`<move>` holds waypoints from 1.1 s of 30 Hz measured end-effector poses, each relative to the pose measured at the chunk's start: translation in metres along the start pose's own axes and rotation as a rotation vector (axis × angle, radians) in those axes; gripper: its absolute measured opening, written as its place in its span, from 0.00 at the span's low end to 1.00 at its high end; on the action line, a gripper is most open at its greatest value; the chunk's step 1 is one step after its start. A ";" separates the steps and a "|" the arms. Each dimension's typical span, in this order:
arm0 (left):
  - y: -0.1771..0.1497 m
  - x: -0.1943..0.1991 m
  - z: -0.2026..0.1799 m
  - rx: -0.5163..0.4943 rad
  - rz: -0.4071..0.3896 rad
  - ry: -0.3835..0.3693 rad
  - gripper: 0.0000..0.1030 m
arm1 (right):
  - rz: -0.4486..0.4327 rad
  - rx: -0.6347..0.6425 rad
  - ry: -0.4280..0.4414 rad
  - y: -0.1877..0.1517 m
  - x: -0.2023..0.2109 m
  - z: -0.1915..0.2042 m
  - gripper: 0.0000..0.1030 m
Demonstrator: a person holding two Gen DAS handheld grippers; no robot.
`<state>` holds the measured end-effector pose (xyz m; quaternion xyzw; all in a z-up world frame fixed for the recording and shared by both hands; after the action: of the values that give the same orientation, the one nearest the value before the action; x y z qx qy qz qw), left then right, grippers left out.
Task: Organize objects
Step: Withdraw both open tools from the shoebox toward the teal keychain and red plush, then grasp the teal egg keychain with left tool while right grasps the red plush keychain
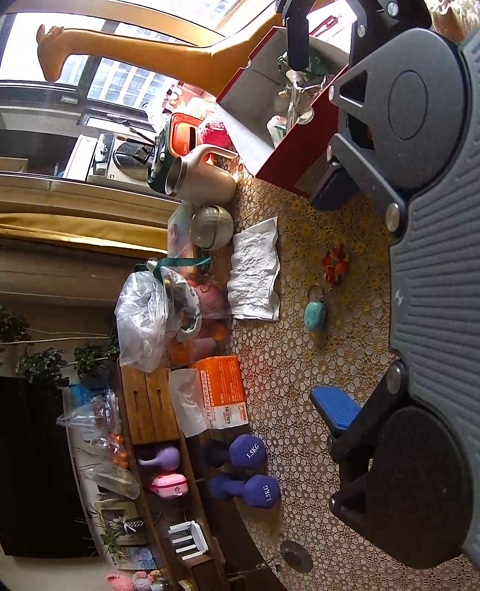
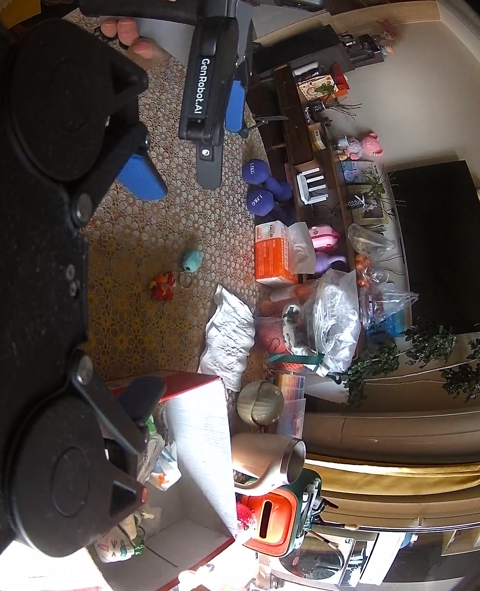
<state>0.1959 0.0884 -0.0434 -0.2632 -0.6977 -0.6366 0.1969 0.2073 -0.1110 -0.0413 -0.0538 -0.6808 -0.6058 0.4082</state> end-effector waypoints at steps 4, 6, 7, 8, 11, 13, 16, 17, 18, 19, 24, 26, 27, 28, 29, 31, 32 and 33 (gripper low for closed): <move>-0.007 -0.012 0.016 -0.014 0.000 0.024 0.99 | 0.019 -0.002 0.005 0.001 -0.022 0.006 0.99; -0.011 -0.021 0.023 -0.023 0.006 0.040 0.99 | 0.033 0.002 0.005 0.001 -0.034 0.008 0.98; -0.014 -0.026 0.026 -0.027 0.010 0.045 0.99 | 0.038 0.001 0.005 0.000 -0.039 0.009 0.98; -0.018 -0.031 0.029 -0.033 0.012 0.050 0.99 | 0.047 -0.008 0.006 -0.001 -0.046 0.009 0.98; -0.028 -0.048 0.035 -0.047 0.030 0.065 0.99 | 0.064 -0.044 0.015 -0.001 -0.063 0.010 0.97; -0.034 -0.059 0.039 -0.054 0.044 0.074 0.99 | 0.074 -0.048 0.015 0.000 -0.074 0.012 0.96; -0.039 -0.076 0.043 -0.064 0.052 0.090 0.99 | 0.101 -0.049 0.010 0.001 -0.092 0.013 0.93; -0.038 -0.081 0.045 -0.064 0.052 0.093 0.99 | 0.109 -0.050 0.007 0.000 -0.097 0.013 0.91; -0.038 -0.086 0.048 -0.061 0.053 0.096 0.99 | 0.116 -0.049 0.008 -0.001 -0.102 0.013 0.89; -0.037 -0.090 0.051 -0.057 0.052 0.096 0.99 | 0.122 -0.041 0.012 -0.003 -0.106 0.013 0.88; -0.028 -0.113 0.060 -0.056 0.049 0.071 0.99 | 0.160 0.032 0.004 -0.019 -0.124 0.017 0.85; -0.027 -0.123 0.058 -0.064 0.054 0.061 0.99 | 0.176 0.056 -0.001 -0.024 -0.134 0.019 0.84; -0.027 -0.128 0.057 -0.063 0.057 0.052 0.99 | 0.181 0.063 -0.001 -0.026 -0.138 0.020 0.83; -0.026 -0.133 0.056 -0.060 0.062 0.044 0.99 | 0.184 0.069 0.001 -0.027 -0.142 0.021 0.82; -0.026 -0.137 0.055 -0.057 0.064 0.039 0.99 | 0.186 0.074 0.003 -0.028 -0.147 0.022 0.81; -0.025 -0.148 0.052 -0.052 0.074 0.030 0.99 | 0.191 0.073 0.003 -0.030 -0.157 0.023 0.79; -0.025 -0.153 0.051 -0.050 0.081 0.028 0.99 | 0.192 0.067 0.010 -0.031 -0.161 0.023 0.78; -0.024 -0.158 0.050 -0.046 0.087 0.026 0.99 | 0.193 0.064 0.015 -0.031 -0.165 0.023 0.76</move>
<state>0.3081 0.1186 -0.1649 -0.2896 -0.6681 -0.6467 0.2272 0.2874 -0.0291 -0.1668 -0.1015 -0.6885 -0.5421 0.4710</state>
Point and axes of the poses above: each gripper's, at about its wrist camera, not at the fingertips, and x roughly against the way its jaws point, z to its left, y to its top, the point moved 6 cm from there along -x, roughly the way its jaws point, and after that the axes turned 5 degrees about -y, right-handed, at the moved point
